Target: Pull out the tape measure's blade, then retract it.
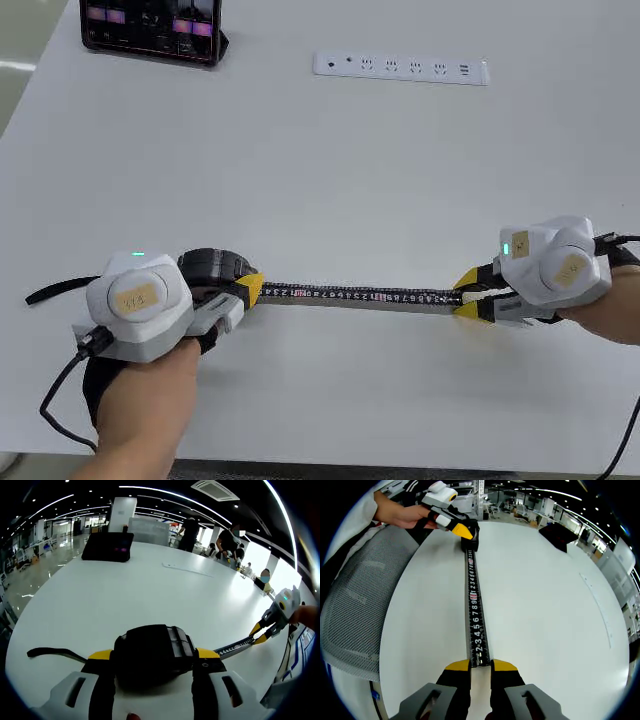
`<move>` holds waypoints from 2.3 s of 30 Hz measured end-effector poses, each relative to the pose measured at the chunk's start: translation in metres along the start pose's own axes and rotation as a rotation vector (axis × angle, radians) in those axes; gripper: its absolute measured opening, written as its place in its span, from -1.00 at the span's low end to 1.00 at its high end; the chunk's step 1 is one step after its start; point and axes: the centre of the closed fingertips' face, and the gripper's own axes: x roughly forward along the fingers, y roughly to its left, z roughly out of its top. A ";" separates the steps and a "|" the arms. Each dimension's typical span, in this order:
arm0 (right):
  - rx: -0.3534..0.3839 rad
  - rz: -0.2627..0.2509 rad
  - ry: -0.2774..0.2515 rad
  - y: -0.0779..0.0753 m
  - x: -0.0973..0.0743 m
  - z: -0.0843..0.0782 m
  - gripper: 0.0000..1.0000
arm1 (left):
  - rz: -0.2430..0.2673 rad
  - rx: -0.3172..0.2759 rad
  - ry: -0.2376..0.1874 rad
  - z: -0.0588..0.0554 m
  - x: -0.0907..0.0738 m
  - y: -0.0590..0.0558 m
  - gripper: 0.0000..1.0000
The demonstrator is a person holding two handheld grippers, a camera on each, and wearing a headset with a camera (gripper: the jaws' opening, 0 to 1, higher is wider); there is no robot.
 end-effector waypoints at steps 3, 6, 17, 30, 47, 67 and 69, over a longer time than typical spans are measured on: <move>0.000 0.000 0.000 0.001 0.000 0.001 -0.79 | 0.000 -0.001 0.001 0.000 0.000 0.000 0.15; 0.001 -0.001 0.002 0.000 -0.001 0.001 -0.79 | -0.001 -0.002 0.001 0.001 0.000 0.000 0.15; 0.005 0.007 -0.015 0.000 0.002 0.010 -0.79 | -0.008 -0.013 0.002 0.001 0.001 0.000 0.15; 0.010 0.018 -0.032 -0.001 0.006 0.016 -0.79 | -0.018 -0.017 0.001 0.001 -0.001 -0.001 0.15; 0.018 0.036 -0.067 0.001 0.014 0.035 -0.79 | -0.026 -0.026 -0.002 0.001 -0.001 0.000 0.15; 0.022 0.059 -0.092 0.003 0.025 0.054 -0.79 | -0.036 -0.048 -0.002 0.000 -0.003 -0.001 0.15; 0.022 0.062 -0.096 0.002 0.026 0.055 -0.79 | -0.037 -0.049 -0.002 0.001 -0.003 -0.001 0.15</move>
